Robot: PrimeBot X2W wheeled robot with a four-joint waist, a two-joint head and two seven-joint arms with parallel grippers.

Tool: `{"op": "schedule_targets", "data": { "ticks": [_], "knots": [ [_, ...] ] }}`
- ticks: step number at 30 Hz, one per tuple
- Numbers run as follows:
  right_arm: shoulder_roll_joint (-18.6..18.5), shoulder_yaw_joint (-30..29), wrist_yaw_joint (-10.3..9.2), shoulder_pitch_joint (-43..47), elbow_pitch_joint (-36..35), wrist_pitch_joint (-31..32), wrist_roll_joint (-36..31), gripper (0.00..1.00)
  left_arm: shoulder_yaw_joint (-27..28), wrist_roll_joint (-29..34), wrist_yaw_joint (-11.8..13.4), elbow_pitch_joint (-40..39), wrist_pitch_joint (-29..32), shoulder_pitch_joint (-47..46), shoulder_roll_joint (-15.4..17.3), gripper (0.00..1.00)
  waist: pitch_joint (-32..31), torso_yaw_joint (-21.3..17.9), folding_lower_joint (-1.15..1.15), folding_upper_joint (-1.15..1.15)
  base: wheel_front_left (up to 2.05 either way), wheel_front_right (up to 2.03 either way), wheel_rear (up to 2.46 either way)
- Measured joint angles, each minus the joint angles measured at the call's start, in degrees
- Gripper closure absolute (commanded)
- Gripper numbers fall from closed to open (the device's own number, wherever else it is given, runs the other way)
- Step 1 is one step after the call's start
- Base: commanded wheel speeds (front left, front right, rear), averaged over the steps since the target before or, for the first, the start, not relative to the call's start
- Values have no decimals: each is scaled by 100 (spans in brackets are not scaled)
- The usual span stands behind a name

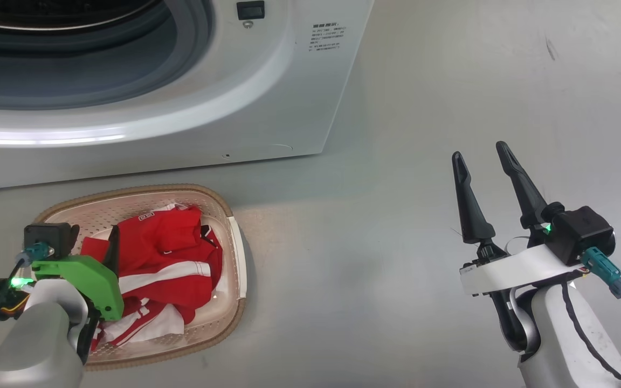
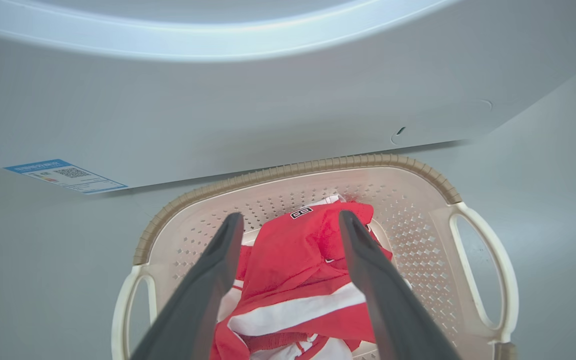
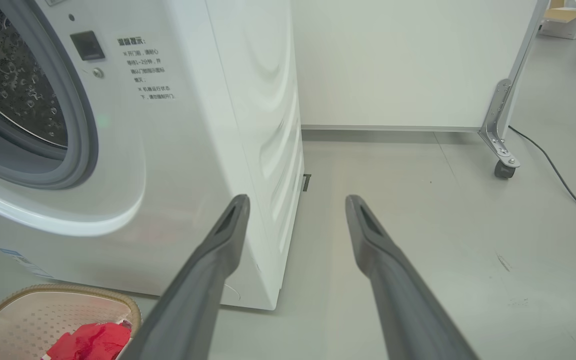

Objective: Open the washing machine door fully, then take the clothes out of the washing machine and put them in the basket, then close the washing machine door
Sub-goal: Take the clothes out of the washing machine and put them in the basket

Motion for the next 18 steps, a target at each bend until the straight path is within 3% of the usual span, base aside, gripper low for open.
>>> {"op": "schedule_targets", "data": {
  "ticks": [18],
  "knots": [
    [2, -369, 18, 191, 259, -1, 213, 0, -144, 57, -76, -605, -274, -9, -299, 0, -1000, 573, 0, 0, 0, 0, 0]
  ]
}}
